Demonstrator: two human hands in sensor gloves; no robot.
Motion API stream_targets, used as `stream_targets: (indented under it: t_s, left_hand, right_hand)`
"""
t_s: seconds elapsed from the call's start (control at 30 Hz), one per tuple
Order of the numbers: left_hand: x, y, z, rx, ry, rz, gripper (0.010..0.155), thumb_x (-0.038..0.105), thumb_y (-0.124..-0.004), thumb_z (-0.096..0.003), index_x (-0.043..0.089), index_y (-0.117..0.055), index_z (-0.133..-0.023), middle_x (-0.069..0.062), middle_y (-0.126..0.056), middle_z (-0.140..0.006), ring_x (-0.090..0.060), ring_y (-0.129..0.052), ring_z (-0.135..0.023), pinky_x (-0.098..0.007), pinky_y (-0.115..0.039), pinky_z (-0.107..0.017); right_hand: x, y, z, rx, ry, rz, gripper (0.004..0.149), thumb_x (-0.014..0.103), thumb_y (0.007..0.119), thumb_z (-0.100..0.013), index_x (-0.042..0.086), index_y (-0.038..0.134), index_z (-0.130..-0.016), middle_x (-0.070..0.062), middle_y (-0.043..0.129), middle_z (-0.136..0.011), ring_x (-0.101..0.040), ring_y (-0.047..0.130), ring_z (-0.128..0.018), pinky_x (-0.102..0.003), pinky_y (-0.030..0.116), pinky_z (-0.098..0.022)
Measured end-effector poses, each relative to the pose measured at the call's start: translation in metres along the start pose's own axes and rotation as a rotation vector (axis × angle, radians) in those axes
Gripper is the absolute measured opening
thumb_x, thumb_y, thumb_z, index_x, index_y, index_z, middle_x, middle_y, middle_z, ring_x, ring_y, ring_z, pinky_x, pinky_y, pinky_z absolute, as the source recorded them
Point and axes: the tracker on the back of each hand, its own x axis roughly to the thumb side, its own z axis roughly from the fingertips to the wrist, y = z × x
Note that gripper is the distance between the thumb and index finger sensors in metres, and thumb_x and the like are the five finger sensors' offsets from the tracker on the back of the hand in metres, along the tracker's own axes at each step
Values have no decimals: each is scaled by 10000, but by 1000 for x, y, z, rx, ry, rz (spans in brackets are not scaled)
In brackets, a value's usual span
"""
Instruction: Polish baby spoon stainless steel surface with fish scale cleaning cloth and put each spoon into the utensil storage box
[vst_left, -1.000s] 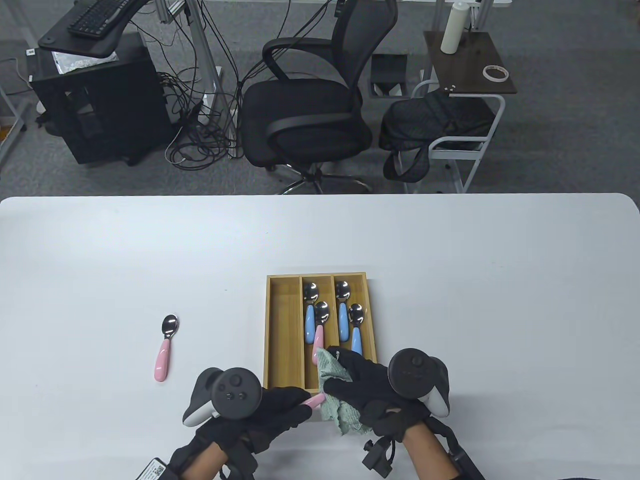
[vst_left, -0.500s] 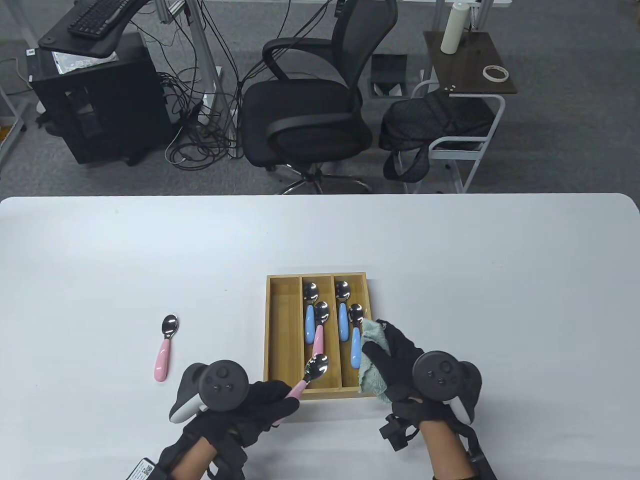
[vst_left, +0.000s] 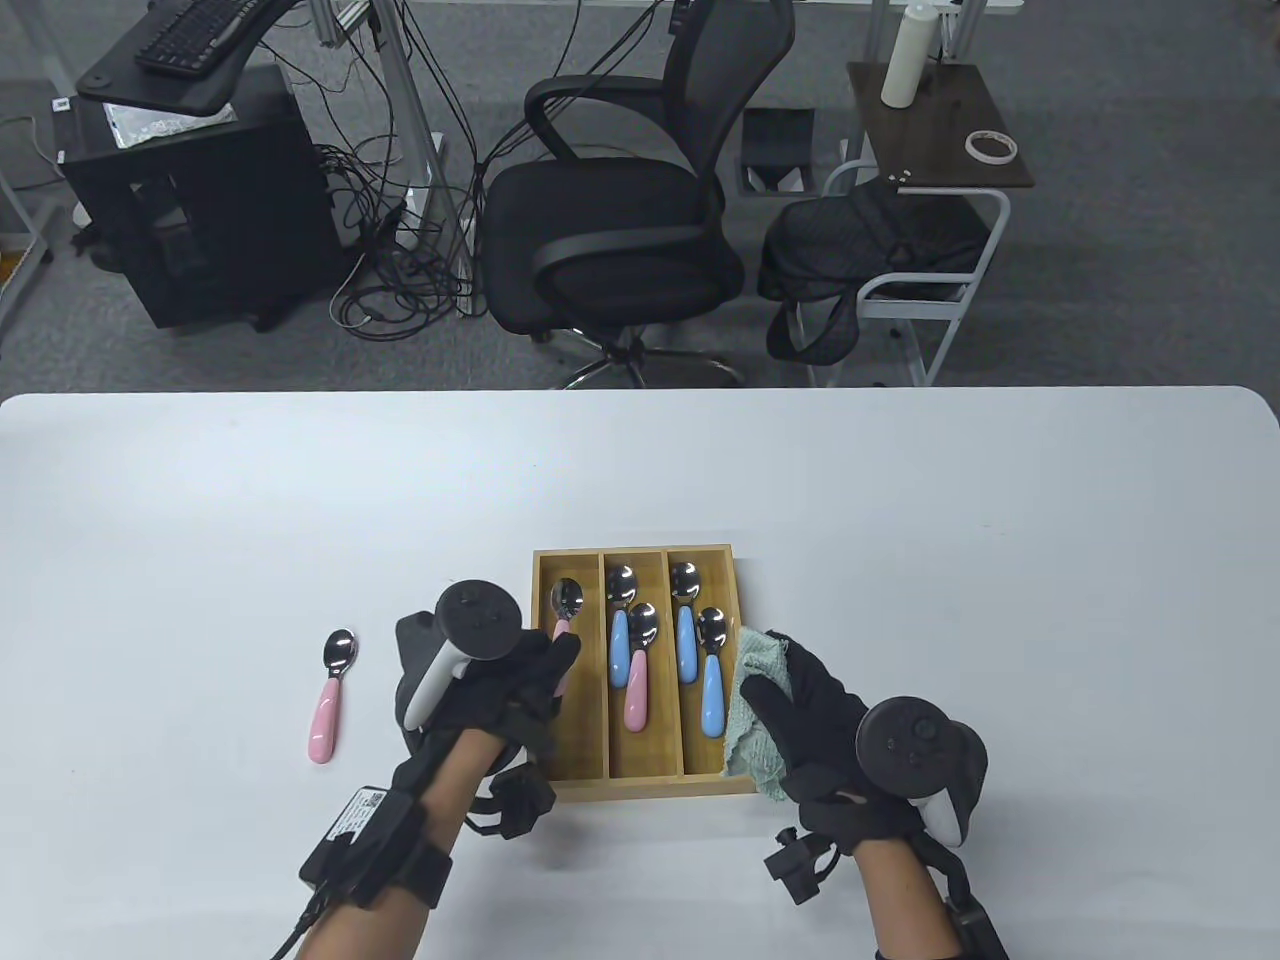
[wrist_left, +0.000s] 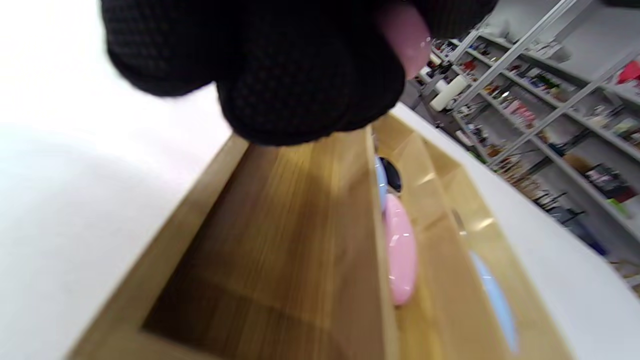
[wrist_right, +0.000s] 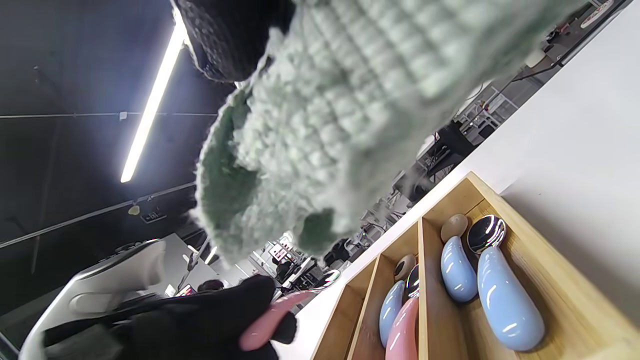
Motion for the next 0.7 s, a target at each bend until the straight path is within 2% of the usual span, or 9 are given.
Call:
stream_targets:
  t_s: [0.07,0.13,0.37,0.53,0.7]
  left_hand:
    - [2,-3,-11,23,31,-29,590,506,-594,-627,45,-777,-946,18,-975,-629,-93,-1040,-285,-348,-907,-296]
    - [5,-6,-20,-5,57,-63,589,504,-603,-626,44,-779,-948,12,-977,-635,-62,-1025,-240,-326,-908,-264]
    - [16,-16,-36,16,106,-205,581,490,-623,-629,45,-752,-978,2,-971,-708,-24,-1003,-222,-301,-910,-245]
    - [14,-21,-40,-9,92,-144,587,453,-646,-638,23,-689,-1036,-55,-954,-809,-24,-1005,-242,-301,-911,-255]
    - [11,-10,-32,-15,45,-54,572,457,-639,-642,53,-683,-1043,-46,-940,-832,-37,-1015,-275,-312,-910,-280]
  right_hand:
    - [-1,-1,0,-2,5,-13,501,408,688,-638,134,570,-1040,-20,829,-870,-143,1000,-578,-321,932,-457]
    - [-1,-2,-1,-1,4,-18,499,406,688,-638,134,570,-1040,-20,827,-872,-146,999,-581,-324,931,-460]
    - [-4,1,-2,22,9,6,497,399,689,-638,136,568,-1042,-23,826,-875,-156,996,-590,-334,926,-466]
    - [-6,5,-2,39,17,29,495,399,689,-638,138,570,-1042,-22,827,-876,-161,996,-594,-340,925,-469]
    - [-7,6,-3,53,28,37,498,397,690,-637,134,571,-1043,-26,829,-879,-169,997,-605,-347,923,-478]
